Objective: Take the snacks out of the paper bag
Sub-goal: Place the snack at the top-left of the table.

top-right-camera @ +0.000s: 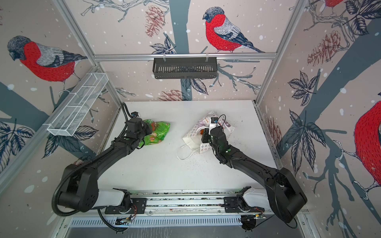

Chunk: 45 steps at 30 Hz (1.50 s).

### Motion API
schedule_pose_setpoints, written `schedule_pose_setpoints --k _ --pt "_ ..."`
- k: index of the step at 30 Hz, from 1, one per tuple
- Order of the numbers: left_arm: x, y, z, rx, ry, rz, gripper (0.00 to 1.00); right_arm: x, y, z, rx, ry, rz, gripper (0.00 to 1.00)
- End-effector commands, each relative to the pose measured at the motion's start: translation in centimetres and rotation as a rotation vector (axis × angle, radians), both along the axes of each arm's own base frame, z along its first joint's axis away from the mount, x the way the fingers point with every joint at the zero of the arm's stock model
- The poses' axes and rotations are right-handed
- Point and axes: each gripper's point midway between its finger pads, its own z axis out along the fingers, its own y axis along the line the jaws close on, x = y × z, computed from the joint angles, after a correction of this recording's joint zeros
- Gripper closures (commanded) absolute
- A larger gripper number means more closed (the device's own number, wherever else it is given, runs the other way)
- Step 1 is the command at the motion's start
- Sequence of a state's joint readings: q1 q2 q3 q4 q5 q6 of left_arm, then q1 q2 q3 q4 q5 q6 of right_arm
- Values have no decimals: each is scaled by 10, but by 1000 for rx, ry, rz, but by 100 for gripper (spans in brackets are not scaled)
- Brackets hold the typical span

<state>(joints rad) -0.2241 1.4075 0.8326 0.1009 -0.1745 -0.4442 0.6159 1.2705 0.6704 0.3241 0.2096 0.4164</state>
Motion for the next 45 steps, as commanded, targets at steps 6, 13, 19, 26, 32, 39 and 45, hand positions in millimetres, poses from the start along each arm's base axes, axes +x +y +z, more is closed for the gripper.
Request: schedule_pose_setpoints --k 6,13,19,26,32,39,45 --pt "31 3 -5 48 36 26 100 -4 11 1 16 28 60 100" --pt "51 1 -19 73 95 28 100 -6 10 3 32 22 56 100" --pt "52 -1 -32 82 143 20 98 -10 7 11 59 3 52 100" --pt "40 -18 -5 4 40 -70 44 -10 8 7 54 9 56 100" --pt "24 -48 36 49 -47 -191 32 -11 3 -4 49 12 37 100" --pt "-17 -70 47 -6 -84 -269 7 -12 3 -8 40 22 43 100" --pt "-54 -86 57 -62 -182 -315 3 -11 -3 -10 -13 14 24 100"
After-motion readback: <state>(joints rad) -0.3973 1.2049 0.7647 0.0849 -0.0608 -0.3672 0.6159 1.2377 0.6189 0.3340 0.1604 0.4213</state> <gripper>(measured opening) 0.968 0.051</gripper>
